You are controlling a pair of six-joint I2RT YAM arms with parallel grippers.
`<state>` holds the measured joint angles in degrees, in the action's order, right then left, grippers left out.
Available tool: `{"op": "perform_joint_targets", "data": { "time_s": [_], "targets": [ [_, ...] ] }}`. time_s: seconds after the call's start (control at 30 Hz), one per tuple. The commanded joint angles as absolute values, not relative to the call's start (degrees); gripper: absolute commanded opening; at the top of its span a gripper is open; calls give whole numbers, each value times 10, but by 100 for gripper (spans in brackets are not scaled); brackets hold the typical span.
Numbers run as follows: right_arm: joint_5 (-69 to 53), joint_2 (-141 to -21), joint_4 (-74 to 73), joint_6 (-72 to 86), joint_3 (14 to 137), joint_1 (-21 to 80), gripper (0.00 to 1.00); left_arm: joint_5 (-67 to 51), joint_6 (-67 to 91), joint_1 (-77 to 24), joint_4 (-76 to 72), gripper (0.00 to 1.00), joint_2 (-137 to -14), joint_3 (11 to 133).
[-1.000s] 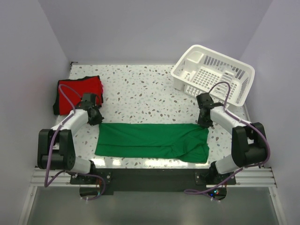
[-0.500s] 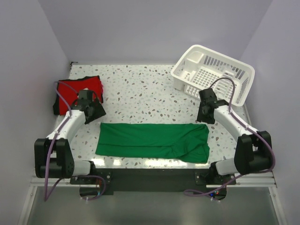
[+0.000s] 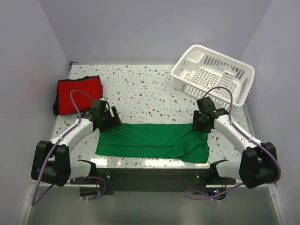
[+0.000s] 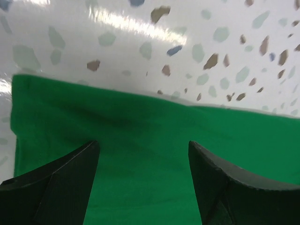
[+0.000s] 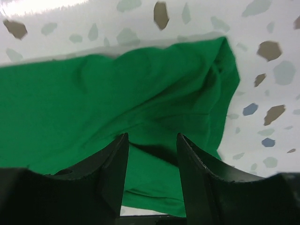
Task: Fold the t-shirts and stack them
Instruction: Fold the tshirt
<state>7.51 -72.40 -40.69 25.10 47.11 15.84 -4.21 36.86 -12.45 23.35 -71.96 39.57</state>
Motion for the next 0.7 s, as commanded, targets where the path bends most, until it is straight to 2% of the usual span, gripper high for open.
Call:
{"op": "perform_joint_targets", "data": {
  "time_s": [0.0,0.17,0.33,0.67],
  "targets": [
    [48,-738,-384,278,450,185,49,-101,389,-124,192,82,-748,369],
    [51,-799,-351,283,446,221,49,-99,388,-123,186,84,-771,340],
    [48,-858,-324,279,461,228,49,-31,355,-109,216,88,-798,344],
    [13,-964,-323,277,568,261,49,16,287,-40,235,90,-842,404]
  ]
}}
